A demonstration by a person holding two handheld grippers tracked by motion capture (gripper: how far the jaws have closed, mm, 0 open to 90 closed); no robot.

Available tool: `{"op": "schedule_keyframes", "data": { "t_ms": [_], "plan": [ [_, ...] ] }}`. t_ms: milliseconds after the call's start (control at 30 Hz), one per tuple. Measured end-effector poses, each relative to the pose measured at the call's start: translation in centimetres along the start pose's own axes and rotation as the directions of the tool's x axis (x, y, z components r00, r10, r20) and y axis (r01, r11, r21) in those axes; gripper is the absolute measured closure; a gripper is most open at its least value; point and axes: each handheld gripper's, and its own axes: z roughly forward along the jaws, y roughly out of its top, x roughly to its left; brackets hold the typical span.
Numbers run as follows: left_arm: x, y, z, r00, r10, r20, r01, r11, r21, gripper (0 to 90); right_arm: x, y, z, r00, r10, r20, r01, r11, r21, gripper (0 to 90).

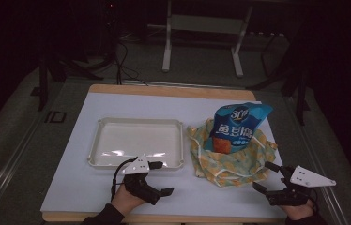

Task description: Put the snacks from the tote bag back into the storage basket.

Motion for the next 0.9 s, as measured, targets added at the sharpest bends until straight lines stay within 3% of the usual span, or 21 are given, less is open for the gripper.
{"op": "schedule_keyframes", "data": {
  "t_ms": [433,900],
  "plan": [
    [0.4,2.3,1.9,0.9997,0.013,0.019,-0.013,0.9999,-0.008,0.6,-0.5,0.9,0.2,0.9993,0.006,-0.038,-0.006,1.0,0.002,13.7],
    [1.3,6.1,4.0,0.9973,0.046,0.057,-0.045,0.9987,-0.022,2.2,-1.4,3.4,0.8,0.9985,-0.034,-0.042,0.032,0.999,-0.042,15.8]
  ]
}}
